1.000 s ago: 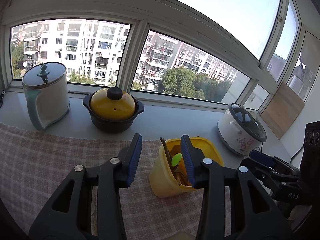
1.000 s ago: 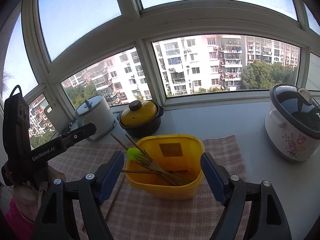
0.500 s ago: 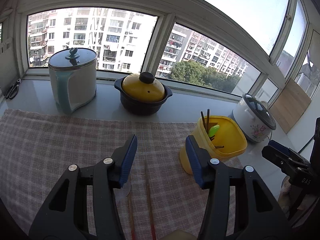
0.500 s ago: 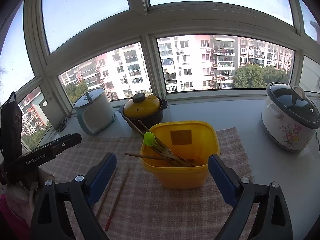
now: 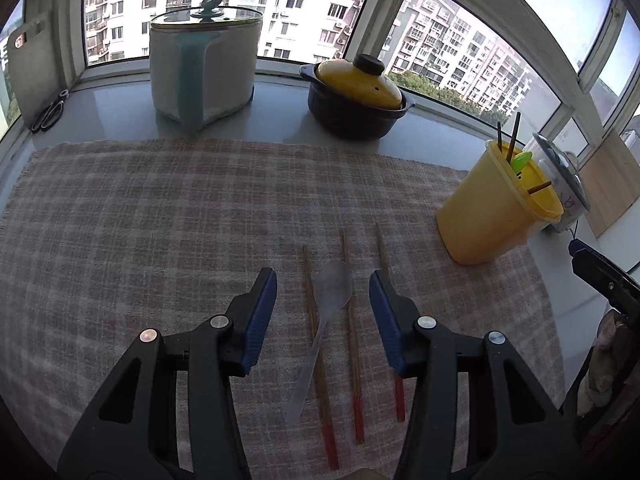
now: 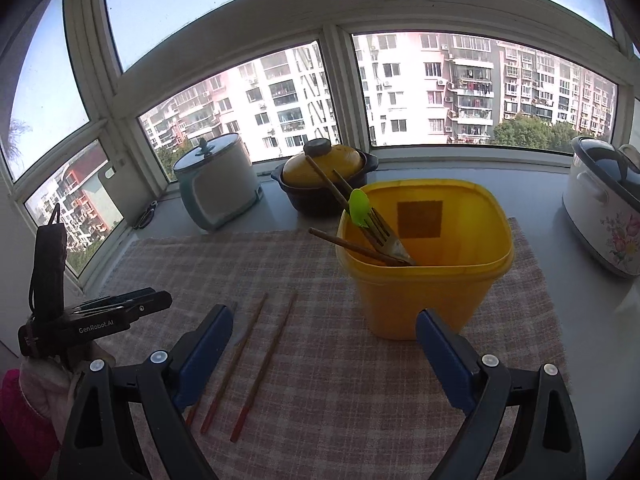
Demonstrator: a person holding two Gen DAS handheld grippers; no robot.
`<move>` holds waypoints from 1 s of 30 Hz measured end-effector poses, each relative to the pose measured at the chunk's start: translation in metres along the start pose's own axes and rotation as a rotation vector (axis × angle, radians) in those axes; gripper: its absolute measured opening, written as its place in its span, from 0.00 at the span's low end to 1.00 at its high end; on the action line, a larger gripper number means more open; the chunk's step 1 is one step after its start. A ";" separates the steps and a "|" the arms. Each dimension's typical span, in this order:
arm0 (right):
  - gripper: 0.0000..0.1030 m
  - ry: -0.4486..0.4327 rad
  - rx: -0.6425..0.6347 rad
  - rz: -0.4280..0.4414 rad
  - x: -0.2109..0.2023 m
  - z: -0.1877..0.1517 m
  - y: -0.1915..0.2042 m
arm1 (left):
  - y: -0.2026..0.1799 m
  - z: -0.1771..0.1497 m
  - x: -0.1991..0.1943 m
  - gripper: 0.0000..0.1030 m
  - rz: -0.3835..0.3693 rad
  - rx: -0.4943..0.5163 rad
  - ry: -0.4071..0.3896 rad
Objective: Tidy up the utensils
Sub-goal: 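Move both tools back over the chopsticks and clear spoon on the cloth, then grasp the clear plastic spoon with the left tool while the right tool grasps a chopstick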
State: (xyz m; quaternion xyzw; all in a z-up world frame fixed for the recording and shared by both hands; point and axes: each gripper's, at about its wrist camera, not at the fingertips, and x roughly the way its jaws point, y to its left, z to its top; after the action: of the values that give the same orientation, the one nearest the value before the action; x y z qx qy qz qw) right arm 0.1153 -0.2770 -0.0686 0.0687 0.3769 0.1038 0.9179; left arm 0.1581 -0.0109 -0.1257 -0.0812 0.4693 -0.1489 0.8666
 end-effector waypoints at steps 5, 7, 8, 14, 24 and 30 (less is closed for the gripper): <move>0.92 0.082 -0.030 0.023 0.019 -0.008 0.014 | 0.004 -0.011 0.022 0.32 -0.039 0.005 0.093; 0.91 0.115 -0.028 0.032 0.028 -0.012 0.017 | 0.006 -0.016 0.031 0.28 -0.056 0.001 0.126; 0.91 0.132 -0.025 0.039 0.032 -0.014 0.018 | 0.007 -0.017 0.036 0.26 -0.059 -0.004 0.142; 0.73 0.249 0.020 0.090 0.063 -0.023 0.022 | 0.009 -0.026 0.060 0.22 -0.078 0.018 0.239; 0.42 0.389 0.003 0.110 0.112 -0.039 0.052 | 0.003 -0.028 0.078 0.22 -0.042 0.102 0.269; 0.35 0.444 0.001 0.075 0.143 -0.042 0.061 | 0.010 -0.026 0.080 0.10 -0.059 0.079 0.258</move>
State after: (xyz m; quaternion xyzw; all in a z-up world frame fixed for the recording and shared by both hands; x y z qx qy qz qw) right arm 0.1770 -0.1812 -0.1825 0.0585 0.5670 0.1500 0.8078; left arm 0.1796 -0.0288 -0.2059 -0.0410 0.5682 -0.2018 0.7967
